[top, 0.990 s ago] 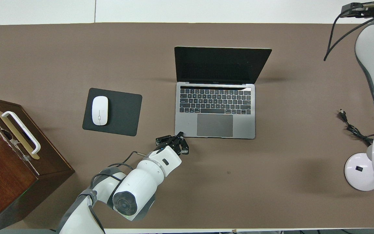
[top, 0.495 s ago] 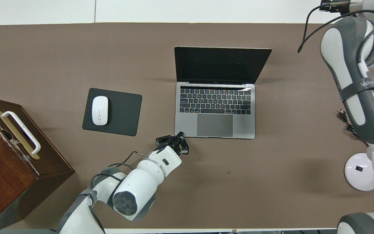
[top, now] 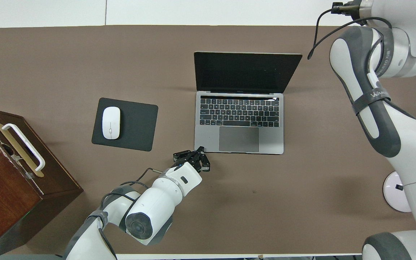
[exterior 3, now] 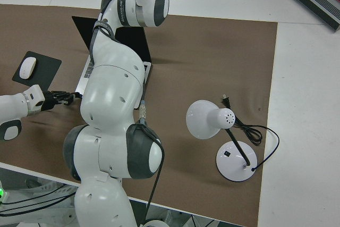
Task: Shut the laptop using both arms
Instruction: 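Reach the right gripper over the laptop toward the screen's top edge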
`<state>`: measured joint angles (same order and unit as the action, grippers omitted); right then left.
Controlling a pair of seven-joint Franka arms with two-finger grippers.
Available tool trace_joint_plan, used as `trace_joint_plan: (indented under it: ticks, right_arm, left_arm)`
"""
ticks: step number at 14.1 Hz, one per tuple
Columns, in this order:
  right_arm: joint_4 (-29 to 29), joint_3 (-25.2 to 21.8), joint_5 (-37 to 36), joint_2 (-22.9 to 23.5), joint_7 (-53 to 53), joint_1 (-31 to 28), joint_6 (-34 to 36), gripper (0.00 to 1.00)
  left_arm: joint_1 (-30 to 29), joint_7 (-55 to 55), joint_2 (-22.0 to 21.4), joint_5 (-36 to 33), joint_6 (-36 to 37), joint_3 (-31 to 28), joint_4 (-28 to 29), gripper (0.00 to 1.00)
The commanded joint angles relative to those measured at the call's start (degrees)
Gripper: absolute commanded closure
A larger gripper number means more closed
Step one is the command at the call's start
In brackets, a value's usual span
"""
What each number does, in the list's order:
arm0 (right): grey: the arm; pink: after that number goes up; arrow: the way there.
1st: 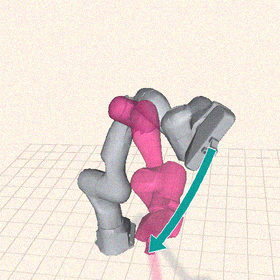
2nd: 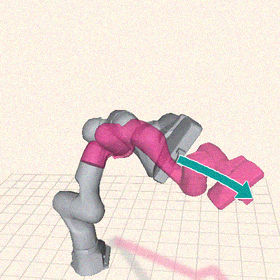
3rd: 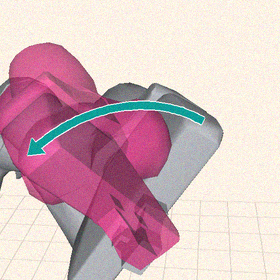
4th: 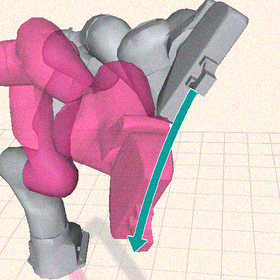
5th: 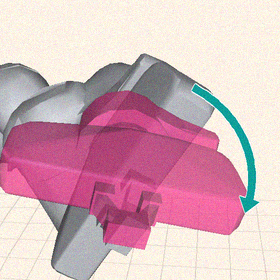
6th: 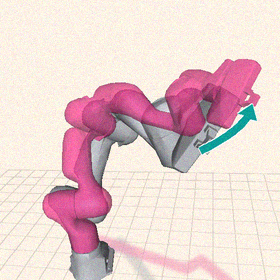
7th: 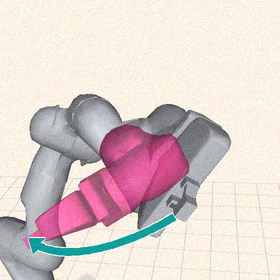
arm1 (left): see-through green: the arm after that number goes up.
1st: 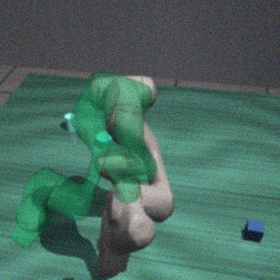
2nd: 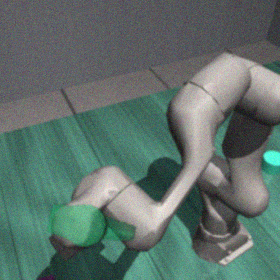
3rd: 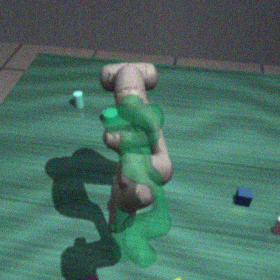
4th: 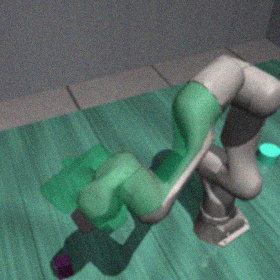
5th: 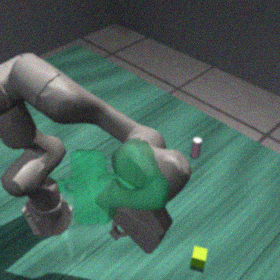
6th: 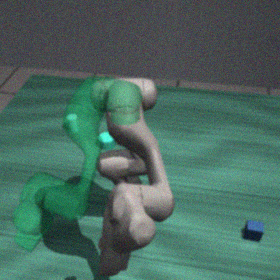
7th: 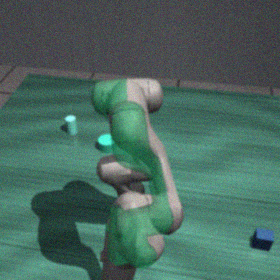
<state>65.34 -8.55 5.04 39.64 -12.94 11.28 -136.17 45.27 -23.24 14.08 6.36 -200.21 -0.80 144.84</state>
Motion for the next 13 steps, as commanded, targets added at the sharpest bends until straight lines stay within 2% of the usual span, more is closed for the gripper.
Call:
trace_joint_plan:
  ticks: [1, 9, 13]
  right_arm:
    - [-2.14, 0.03, 0.41, 0.88, -4.90, 2.60, 0.46, 1.00]
    - [-1.79, -0.32, -0.64, 0.70, -8.06, 8.14, 0.29, 1.00]
    - [-1.70, -0.24, -1.70, 0.70, -8.68, 7.97, -0.07, 1.00]
  left_arm:
    - [-0.09, 0.92, 2.71, 0.50, -0.53, 0.10, -1.32, 1.00]
    - [-0.09, 0.92, 3.41, 0.50, -0.53, 0.01, -1.75, 1.00]
    - [-0.27, 0.92, 3.50, 0.50, -0.53, 0.10, -1.84, 1.00]
